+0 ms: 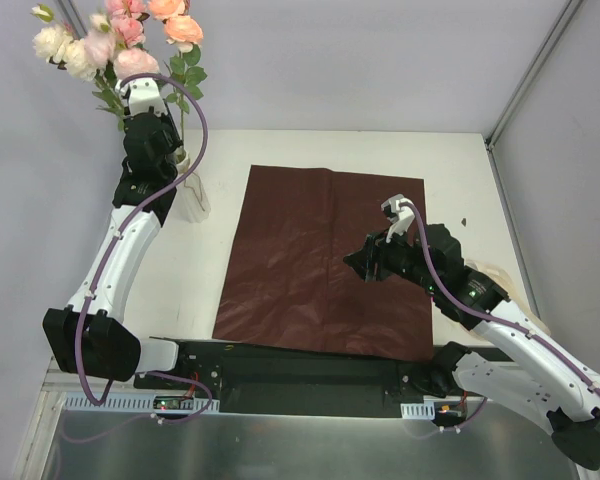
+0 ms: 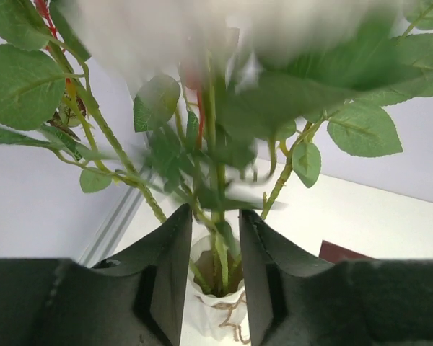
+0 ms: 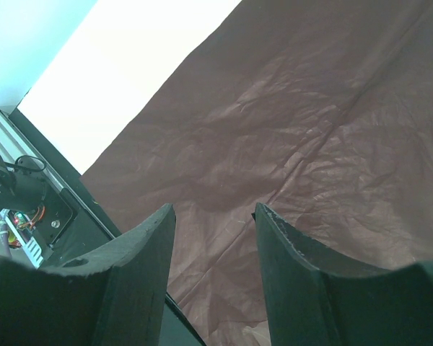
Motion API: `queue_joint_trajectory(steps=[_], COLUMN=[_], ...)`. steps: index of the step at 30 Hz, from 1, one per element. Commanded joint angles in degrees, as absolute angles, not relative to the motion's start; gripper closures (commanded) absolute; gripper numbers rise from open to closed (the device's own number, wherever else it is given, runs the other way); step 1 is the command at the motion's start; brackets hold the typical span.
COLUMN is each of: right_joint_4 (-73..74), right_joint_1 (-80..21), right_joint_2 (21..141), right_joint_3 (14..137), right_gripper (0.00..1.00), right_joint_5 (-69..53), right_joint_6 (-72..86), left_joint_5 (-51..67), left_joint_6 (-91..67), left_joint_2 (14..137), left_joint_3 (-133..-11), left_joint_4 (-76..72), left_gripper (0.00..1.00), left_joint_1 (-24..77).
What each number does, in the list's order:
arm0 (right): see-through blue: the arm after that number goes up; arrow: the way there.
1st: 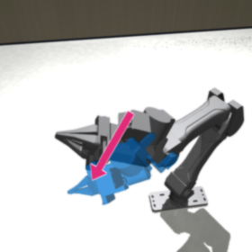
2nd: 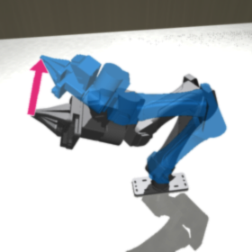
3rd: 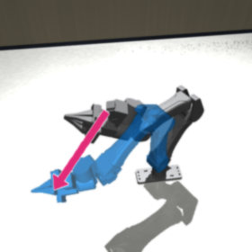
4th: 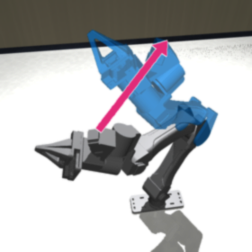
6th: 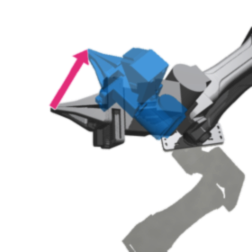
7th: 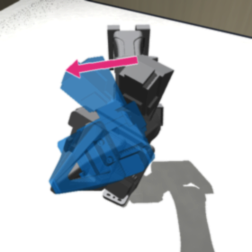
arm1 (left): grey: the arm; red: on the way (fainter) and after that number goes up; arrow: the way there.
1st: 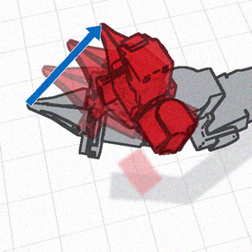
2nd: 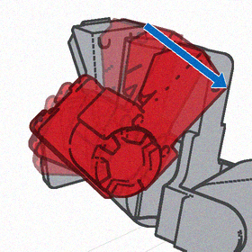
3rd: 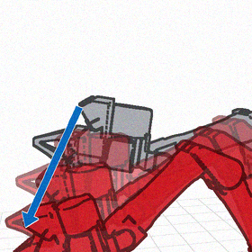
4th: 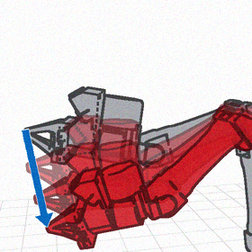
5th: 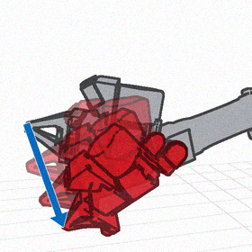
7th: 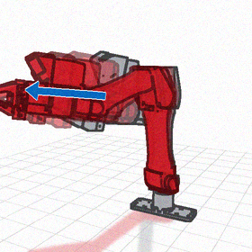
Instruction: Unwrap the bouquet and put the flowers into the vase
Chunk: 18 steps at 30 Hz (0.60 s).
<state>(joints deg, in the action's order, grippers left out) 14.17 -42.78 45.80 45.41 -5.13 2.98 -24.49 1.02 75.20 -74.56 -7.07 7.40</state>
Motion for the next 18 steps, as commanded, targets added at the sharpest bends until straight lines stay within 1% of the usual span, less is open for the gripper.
queue_joint_trajectory(steps=[1, 3, 4, 7, 10, 12, 15, 17, 18], right_joint_4=[13.3, 13.4, 13.4, 13.5, 14.5, 15.6, 18.5, 21.8, 22.8], right_joint_1=[-43.1, -43.1, -43.1, -43.0, -43.1, -43.1, -43.1, -43.1, -43.1], right_joint_2=[45.2, 45.3, 45.3, 45.1, 44.7, 44.6, 44.0, 43.3, 43.0], right_joint_3=[46.0, 46.0, 46.1, 46.2, 46.6, 47.2, 48.2, 49.0, 50.0], right_gripper=[0.49, 0.49, 0.49, 0.49, 0.49, 0.49, 0.49, 0.48, 0.47], right_joint_5=[-4.7, -4.8, -4.7, -4.6, -2.7, -0.4, 6.0, 11.3, 13.2], right_joint_6=[3.5, 3.5, 3.6, 3.7, 4.1, 4.4, 4.6, 4.3, 4.3], left_joint_5=[-24.3, -24.1, -23.9, -22.8, -20.6, -18.6, -12.7, -4.2, -0.9], left_joint_6=[0.4, 0.1, 0.1, 0.1, -2.7, -4.8, -8.4, -9.8, -11.2], left_joint_2=[72.3, 71.8, 71.2, 69.7, 67.7, 66.5, 64.9, 64.1, 63.6], left_joint_3=[-74.2, -74.1, -74.1, -74.2, -74.3, -74.4, -75.3, -76.0, -76.1], left_joint_4=[-9.8, -9.7, -9.5, -8.5, -7.0, -5.8, -2.4, -0.5, -0.3], left_gripper=[0.66, 0.61, 0.56, 0.48, 0.44, 0.4, 0.32, 0.27, 0.23], left_joint_1=[7.0, 7.0, 7.1, 7.0, 7.0, 7.0, 7.0, 7.0, 7.1])
